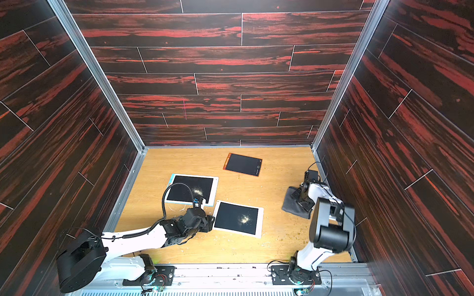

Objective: Wipe the drawing tablet
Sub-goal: Pick up the cleaning item at the center of the board.

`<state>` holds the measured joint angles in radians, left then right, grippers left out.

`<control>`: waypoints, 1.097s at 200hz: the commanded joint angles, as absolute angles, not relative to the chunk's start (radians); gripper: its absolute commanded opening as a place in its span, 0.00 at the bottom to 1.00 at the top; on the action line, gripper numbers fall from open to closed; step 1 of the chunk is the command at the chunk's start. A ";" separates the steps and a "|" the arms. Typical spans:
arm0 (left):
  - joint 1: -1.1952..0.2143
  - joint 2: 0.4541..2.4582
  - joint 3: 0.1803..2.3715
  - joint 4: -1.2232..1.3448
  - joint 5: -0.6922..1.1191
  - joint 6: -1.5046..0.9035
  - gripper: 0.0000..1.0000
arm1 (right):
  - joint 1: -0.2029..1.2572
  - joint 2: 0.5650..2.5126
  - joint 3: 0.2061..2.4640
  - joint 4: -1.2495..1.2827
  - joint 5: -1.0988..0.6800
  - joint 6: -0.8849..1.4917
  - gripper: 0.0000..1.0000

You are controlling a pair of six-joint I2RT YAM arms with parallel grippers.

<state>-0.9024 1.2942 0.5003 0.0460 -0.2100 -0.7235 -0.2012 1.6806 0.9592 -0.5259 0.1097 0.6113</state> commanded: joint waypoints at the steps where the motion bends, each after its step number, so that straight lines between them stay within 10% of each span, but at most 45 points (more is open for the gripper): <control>1: -0.896 1.312 0.515 0.037 -0.218 -0.705 0.62 | -0.198 1.729 0.955 -0.510 0.104 0.600 0.72; 77: -0.893 1.347 0.535 0.048 -0.201 -0.716 0.62 | -0.186 1.825 0.962 -0.485 0.072 0.584 0.84; 122: -0.894 1.325 0.531 0.025 -0.196 -0.728 0.62 | -0.186 1.792 0.907 -0.409 -0.049 0.565 0.60; 175: -0.890 1.264 0.520 -0.021 -0.218 -0.733 0.62 | -0.179 1.743 0.890 -0.401 -0.083 0.557 0.00; 219: -0.891 1.252 0.531 -0.031 -0.207 -0.746 0.62 | -0.014 1.556 0.913 -0.493 0.206 0.518 0.00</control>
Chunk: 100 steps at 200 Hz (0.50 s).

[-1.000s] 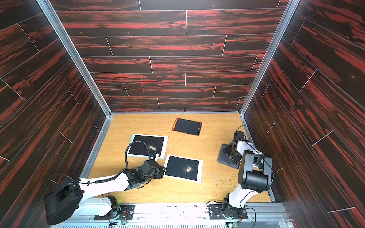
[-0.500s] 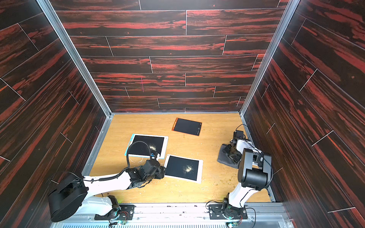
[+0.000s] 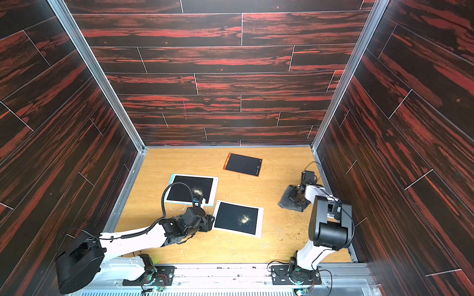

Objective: Wipe the drawing tablet
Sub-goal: Pick up the cleaning item at the center of the board.

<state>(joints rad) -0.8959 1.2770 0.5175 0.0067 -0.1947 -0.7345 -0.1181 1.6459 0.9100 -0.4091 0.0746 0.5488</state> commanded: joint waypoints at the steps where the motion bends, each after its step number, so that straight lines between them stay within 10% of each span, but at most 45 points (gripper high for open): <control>1: -0.891 1.252 0.533 -0.032 -0.207 -0.747 0.62 | -0.009 1.553 0.914 -0.494 0.212 0.517 0.00; 100: -0.824 1.292 0.541 -0.009 -0.133 -0.781 0.63 | 0.570 1.346 1.007 -0.674 0.299 0.438 0.00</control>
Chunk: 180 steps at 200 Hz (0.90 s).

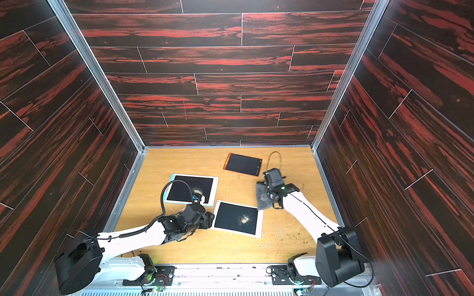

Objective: Wipe the drawing tablet
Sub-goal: Pick up the cleaning item at the center of the board, then wipe the dirt from the drawing tablet.

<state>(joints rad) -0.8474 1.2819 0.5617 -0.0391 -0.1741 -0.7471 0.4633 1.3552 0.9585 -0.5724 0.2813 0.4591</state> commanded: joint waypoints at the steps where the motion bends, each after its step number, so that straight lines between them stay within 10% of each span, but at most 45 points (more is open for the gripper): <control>1: -0.824 1.292 0.539 -0.005 -0.131 -0.782 0.63 | 0.578 1.347 1.011 -0.674 0.301 0.438 0.00; 56: -0.819 1.418 0.537 0.117 -0.087 -0.856 0.64 | 0.822 1.519 1.147 -0.761 0.418 0.546 0.00; 180: -0.844 1.453 0.373 0.494 0.008 -1.092 0.62 | 0.860 1.648 1.012 -0.324 -0.170 0.708 0.00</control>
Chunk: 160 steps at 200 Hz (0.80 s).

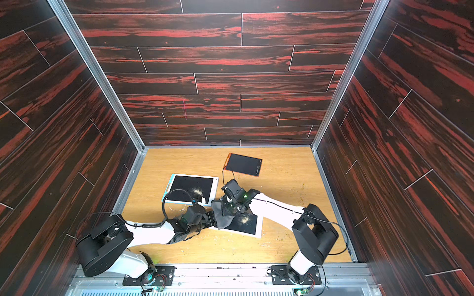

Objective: Wipe the drawing tablet
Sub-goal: Wipe the dirt from the drawing tablet.

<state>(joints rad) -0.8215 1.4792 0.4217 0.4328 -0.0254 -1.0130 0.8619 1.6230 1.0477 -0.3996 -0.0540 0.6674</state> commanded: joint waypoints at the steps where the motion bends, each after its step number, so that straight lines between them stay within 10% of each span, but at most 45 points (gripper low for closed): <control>1: -0.846 1.451 0.373 0.494 0.008 -1.095 0.62 | 0.860 1.649 1.011 -0.322 -0.172 0.709 0.00; 93: -0.926 1.382 0.366 0.460 -0.036 -1.121 0.62 | 0.815 1.728 0.861 -0.184 -0.211 0.749 0.00; 160: -0.932 1.349 0.519 -0.024 -0.220 -0.886 0.51 | 0.814 1.785 0.813 -0.256 -0.073 0.744 0.00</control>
<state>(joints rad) -0.9249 1.3674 0.4549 0.1936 -0.1146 -1.0027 0.8188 1.7103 0.8642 -0.1741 -0.1986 0.7406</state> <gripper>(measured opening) 0.523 0.074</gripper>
